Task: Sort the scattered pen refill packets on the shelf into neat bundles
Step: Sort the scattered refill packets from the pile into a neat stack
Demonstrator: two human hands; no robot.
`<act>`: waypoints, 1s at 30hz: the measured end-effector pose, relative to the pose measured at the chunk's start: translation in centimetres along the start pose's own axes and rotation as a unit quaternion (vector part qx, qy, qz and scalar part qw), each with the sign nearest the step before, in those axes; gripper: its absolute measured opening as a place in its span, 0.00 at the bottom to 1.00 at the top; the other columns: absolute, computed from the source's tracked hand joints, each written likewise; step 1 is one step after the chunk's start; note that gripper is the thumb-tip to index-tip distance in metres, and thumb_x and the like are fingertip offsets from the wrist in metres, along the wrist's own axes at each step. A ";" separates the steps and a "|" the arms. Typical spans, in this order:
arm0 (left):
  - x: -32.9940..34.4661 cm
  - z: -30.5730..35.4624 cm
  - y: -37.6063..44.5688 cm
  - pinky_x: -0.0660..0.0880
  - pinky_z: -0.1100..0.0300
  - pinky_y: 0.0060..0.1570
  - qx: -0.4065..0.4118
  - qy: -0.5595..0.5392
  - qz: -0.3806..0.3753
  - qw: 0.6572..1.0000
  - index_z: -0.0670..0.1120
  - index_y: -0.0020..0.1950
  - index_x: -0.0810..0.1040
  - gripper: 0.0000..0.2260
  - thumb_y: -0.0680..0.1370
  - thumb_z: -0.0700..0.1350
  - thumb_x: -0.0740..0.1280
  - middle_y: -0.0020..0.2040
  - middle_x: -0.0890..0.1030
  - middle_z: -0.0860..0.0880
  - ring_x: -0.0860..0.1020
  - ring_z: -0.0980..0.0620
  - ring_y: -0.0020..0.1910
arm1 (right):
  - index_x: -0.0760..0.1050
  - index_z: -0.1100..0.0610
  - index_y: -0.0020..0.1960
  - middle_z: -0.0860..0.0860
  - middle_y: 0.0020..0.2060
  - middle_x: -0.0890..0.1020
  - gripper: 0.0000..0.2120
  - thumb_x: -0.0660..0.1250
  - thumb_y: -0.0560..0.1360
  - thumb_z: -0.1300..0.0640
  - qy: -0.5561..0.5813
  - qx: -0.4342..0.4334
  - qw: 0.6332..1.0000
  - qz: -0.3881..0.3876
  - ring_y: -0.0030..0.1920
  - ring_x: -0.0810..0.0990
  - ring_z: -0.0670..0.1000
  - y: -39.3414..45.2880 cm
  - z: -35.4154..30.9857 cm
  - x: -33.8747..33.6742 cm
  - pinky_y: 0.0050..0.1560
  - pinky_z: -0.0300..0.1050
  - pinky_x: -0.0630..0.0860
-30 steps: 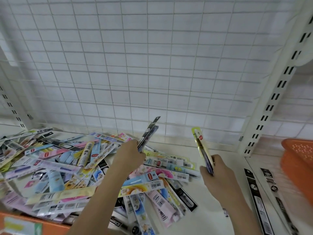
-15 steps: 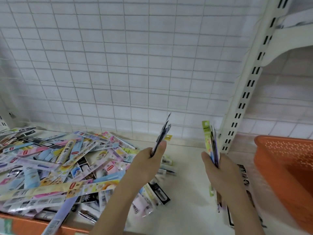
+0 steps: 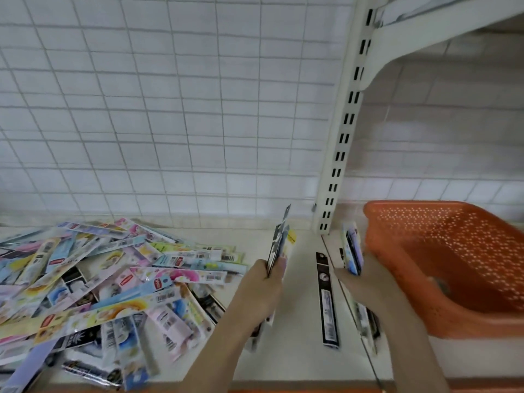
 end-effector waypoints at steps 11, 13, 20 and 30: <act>2.1 -0.1 1.5 0.74 0.55 0.40 -0.013 0.105 0.009 0.994 0.42 0.47 0.71 0.18 0.78 0.58 0.56 0.42 0.78 0.46 0.77 0.46 0.40 | 0.71 0.58 0.57 0.56 0.51 0.77 0.15 0.60 0.78 0.49 -0.042 -0.052 0.996 0.059 0.46 0.77 0.55 0.7 -0.3 0.2 0.46 0.46 0.73; 2.6 0.3 1.8 0.75 0.54 0.46 -0.014 0.169 0.004 0.985 0.41 0.52 0.73 0.20 0.77 0.57 0.57 0.50 0.78 0.42 0.79 0.43 0.49 | 0.72 0.60 0.52 0.58 0.46 0.78 0.10 0.60 0.78 0.53 -0.032 -0.067 0.996 0.058 0.40 0.76 0.54 0.8 -0.2 0.2 0.41 0.47 0.70; 3.0 2.6 1.1 0.69 0.59 0.41 0.013 0.272 -0.018 0.962 0.42 0.43 0.69 0.10 0.78 0.48 0.59 0.44 0.75 0.43 0.78 0.42 0.51 | 0.74 0.61 0.57 0.56 0.51 0.79 0.11 0.61 0.78 0.56 -0.042 -0.081 0.993 0.074 0.46 0.76 0.53 0.4 -0.6 0.0 0.50 0.47 0.74; 2.4 2.6 0.4 0.75 0.54 0.44 0.027 0.305 -0.040 0.951 0.39 0.42 0.74 0.13 0.78 0.47 0.57 0.39 0.75 0.41 0.78 0.40 0.45 | 0.76 0.58 0.54 0.54 0.48 0.81 0.09 0.60 0.78 0.57 -0.093 -0.132 0.982 0.098 0.48 0.79 0.53 -0.6 -2.7 -0.2 0.50 0.45 0.73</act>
Point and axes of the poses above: each hand's wrist, its own y-axis towards the middle knuckle, its own x-axis out of the palm, z = x × y, the point moved 5 cm from there along y, towards the middle knuckle
